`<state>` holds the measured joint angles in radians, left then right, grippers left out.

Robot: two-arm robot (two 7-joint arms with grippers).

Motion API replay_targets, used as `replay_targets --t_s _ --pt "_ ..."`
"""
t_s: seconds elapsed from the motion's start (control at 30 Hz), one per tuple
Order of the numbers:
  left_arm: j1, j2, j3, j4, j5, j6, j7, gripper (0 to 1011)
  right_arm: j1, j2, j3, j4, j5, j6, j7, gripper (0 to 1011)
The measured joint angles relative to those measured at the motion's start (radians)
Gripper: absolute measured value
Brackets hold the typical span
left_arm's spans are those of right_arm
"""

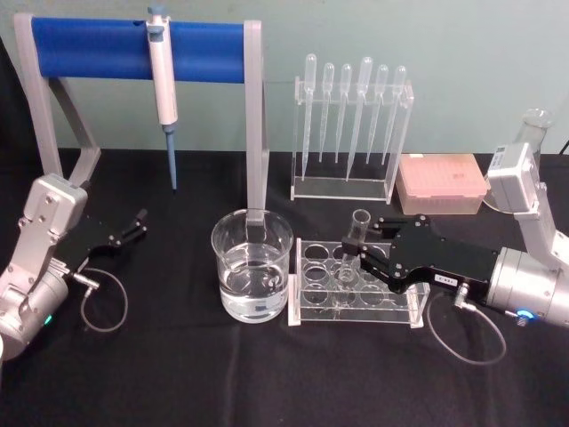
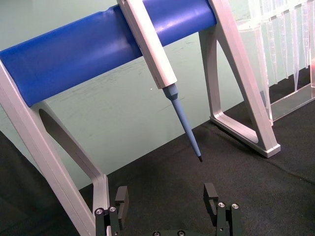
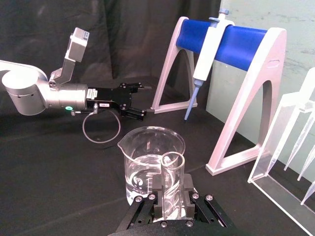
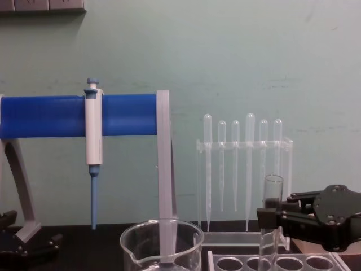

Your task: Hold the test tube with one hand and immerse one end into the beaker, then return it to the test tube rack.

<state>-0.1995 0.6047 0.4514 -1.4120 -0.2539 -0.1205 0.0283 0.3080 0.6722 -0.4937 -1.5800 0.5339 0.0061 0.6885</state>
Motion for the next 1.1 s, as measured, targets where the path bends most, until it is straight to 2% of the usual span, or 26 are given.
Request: replay_targets --t_s 0.17,0.23,0.27,0.4,0.57,0.63,0.67,0.7,0.83,0.9,1.0,1.1 --pt "0.000 0.000 0.000 0.000 0.000 0.000 0.000 1000 0.000 0.000 0.000 0.000 0.000 0.000 0.000 246" --pt "0.000 0.000 0.000 0.000 0.000 0.000 0.000 1000 0.000 0.001 0.000 0.000 0.000 0.000 0.000 282" --pt "0.000 0.000 0.000 0.000 0.000 0.000 0.000 1000 0.000 0.001 0.001 -0.001 0.000 0.000 0.000 339" --pt "0.000 0.000 0.000 0.000 0.000 0.000 0.000 1000 0.000 0.001 0.001 -0.001 0.001 0.000 -0.001 427" --pt "0.000 0.000 0.000 0.000 0.000 0.000 0.000 1000 0.000 0.001 0.001 -0.001 0.001 0.000 -0.001 615" --pt "0.000 0.000 0.000 0.000 0.000 0.000 0.000 1000 0.000 0.001 0.001 -0.001 0.001 0.000 -0.001 656" --pt "0.000 0.000 0.000 0.000 0.000 0.000 0.000 1000 0.000 0.001 0.001 -0.001 0.001 0.000 -0.001 712" --pt "0.000 0.000 0.000 0.000 0.000 0.000 0.000 1000 -0.001 0.001 0.001 -0.004 0.001 -0.003 -0.001 712" --pt "0.000 0.000 0.000 0.000 0.000 0.000 0.000 1000 -0.008 0.003 0.010 -0.025 0.003 -0.017 -0.002 818" --pt "0.000 0.000 0.000 0.000 0.000 0.000 0.000 1000 -0.011 0.004 0.016 -0.039 0.008 -0.024 -0.002 915" --pt "0.000 0.000 0.000 0.000 0.000 0.000 0.000 1000 -0.015 0.006 0.025 -0.054 0.015 -0.029 -0.003 959" --pt "0.000 0.000 0.000 0.000 0.000 0.000 0.000 1000 -0.032 0.011 0.049 -0.089 0.033 -0.044 -0.017 1002"
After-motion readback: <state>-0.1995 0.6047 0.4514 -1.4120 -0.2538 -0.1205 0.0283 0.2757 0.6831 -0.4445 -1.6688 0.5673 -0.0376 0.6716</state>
